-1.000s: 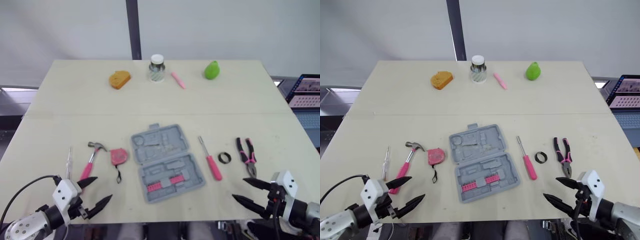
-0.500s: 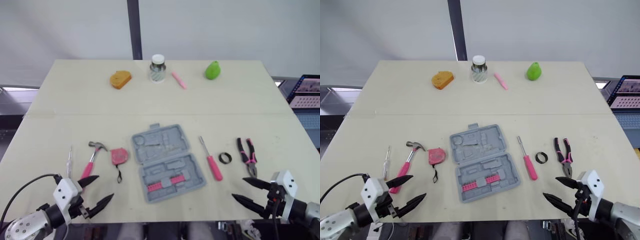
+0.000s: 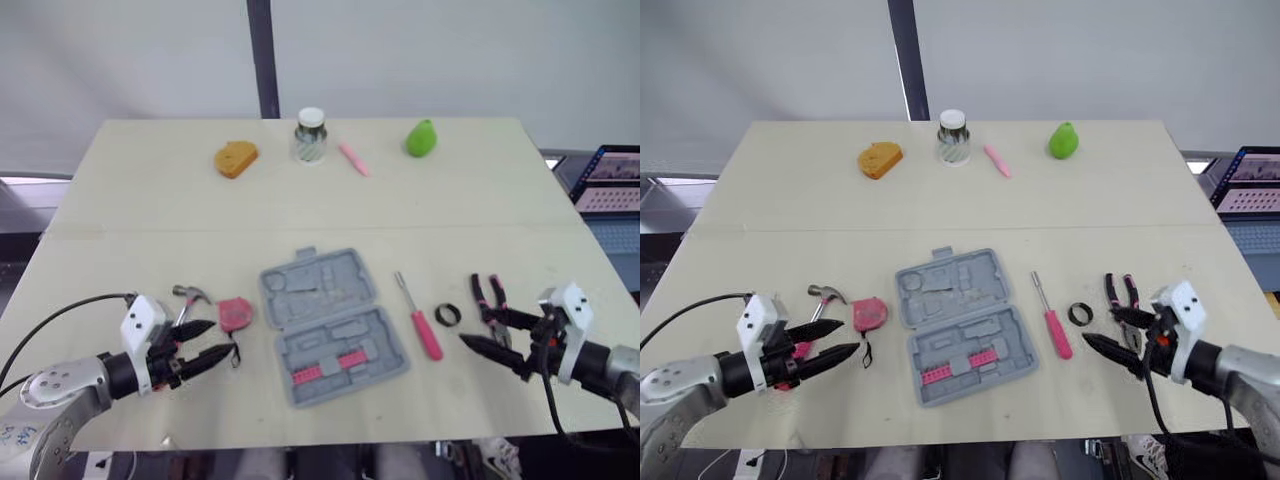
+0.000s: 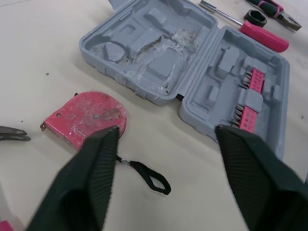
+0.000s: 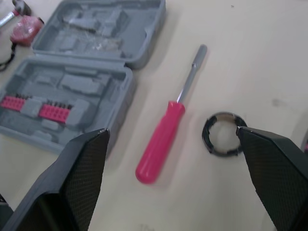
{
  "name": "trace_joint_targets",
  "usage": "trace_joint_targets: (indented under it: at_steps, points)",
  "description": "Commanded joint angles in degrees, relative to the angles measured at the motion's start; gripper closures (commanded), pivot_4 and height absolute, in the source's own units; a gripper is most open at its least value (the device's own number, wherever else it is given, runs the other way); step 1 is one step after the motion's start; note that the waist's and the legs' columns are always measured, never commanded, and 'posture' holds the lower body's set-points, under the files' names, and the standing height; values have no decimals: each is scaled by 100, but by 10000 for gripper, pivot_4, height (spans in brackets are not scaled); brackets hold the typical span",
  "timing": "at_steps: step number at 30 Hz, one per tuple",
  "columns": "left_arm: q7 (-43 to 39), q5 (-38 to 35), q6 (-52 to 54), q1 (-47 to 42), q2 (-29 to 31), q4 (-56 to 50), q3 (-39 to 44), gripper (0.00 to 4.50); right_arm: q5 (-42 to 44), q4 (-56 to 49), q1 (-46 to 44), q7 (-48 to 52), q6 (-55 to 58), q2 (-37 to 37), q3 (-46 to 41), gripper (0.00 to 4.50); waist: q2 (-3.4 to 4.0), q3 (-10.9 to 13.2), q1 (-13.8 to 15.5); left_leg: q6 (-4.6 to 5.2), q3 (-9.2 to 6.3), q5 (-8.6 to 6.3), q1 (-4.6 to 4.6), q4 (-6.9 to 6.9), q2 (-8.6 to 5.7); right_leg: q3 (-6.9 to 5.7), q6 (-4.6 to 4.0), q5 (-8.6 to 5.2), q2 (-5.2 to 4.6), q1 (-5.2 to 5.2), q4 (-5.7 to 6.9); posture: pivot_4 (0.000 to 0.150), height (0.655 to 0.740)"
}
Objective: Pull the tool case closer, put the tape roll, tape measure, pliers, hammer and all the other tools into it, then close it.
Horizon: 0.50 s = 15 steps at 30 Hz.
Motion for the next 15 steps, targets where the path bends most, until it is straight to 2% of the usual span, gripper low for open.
trace_joint_targets:
  at_steps: [1,3,7,15]
  points:
    - [72,24,126,-242,52,-43,-203,34718,179,-166,-510,-182,378,-130,185,13924,0,0,6,1,3,1,1,2,-2,-3,0,0,-1,0,0,1500,6950]
    - [133,67,188,-401,32,-1,-329,44867,71,-161,-715,-242,491,-178,403,24123,0,0,20,2,4,4,2,3,-3,-3,2,1,-3,0,-1,1500,6950]
    - [297,207,360,-818,-69,115,-848,45000,-173,40,-1266,-305,573,-146,988,44854,0,1,29,2,-3,4,-2,2,-6,1,2,1,-7,0,0,1500,6950]
    - [559,533,698,-1381,-295,457,-1599,45000,-1095,855,-2283,-242,592,-132,2364,44854,0,1,3,-4,6,10,-2,2,-4,-24,4,2,4,-6,10,1500,6950]
